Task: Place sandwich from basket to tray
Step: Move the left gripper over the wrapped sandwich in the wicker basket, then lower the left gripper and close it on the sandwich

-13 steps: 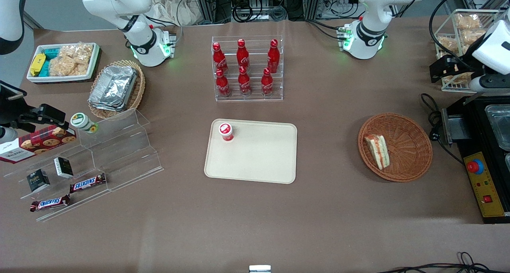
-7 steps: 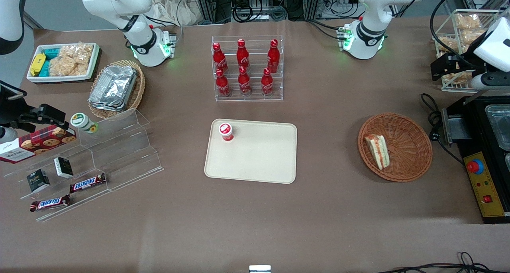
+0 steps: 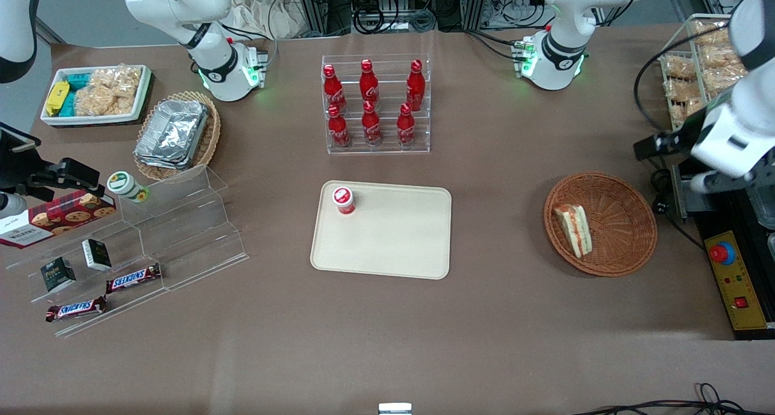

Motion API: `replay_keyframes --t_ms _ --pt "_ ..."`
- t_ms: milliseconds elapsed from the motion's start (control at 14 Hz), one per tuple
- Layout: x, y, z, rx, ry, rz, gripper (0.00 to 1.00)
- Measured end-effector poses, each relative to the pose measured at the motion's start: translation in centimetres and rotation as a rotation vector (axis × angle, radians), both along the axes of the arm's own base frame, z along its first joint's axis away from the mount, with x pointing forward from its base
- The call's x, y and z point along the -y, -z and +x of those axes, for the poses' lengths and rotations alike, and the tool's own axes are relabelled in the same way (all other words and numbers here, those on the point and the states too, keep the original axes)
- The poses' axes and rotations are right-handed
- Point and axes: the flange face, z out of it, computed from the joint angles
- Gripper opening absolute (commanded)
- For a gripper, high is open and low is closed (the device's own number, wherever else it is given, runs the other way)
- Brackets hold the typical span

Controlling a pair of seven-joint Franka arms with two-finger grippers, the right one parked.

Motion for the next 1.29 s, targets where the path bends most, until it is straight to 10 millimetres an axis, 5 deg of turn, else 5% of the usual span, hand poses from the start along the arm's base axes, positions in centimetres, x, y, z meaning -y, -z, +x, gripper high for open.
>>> replay_keyframes --t_ms 214,643,1071,1143,1286 --pt "1.5 7.5 0.9 0.017 -0.115 0.013 1.00" --pt "4.1 19.2 1.7 0.038 -0.154 0.055 1.00" --pt "4.4 26.4 1.6 0.051 -0.134 0.085 0.99" --pt "4.4 27.2 1.3 0.055 -0.128 0.088 0.88" --pt "4.3 28.4 0.8 0.060 -0.133 0.084 0.50"
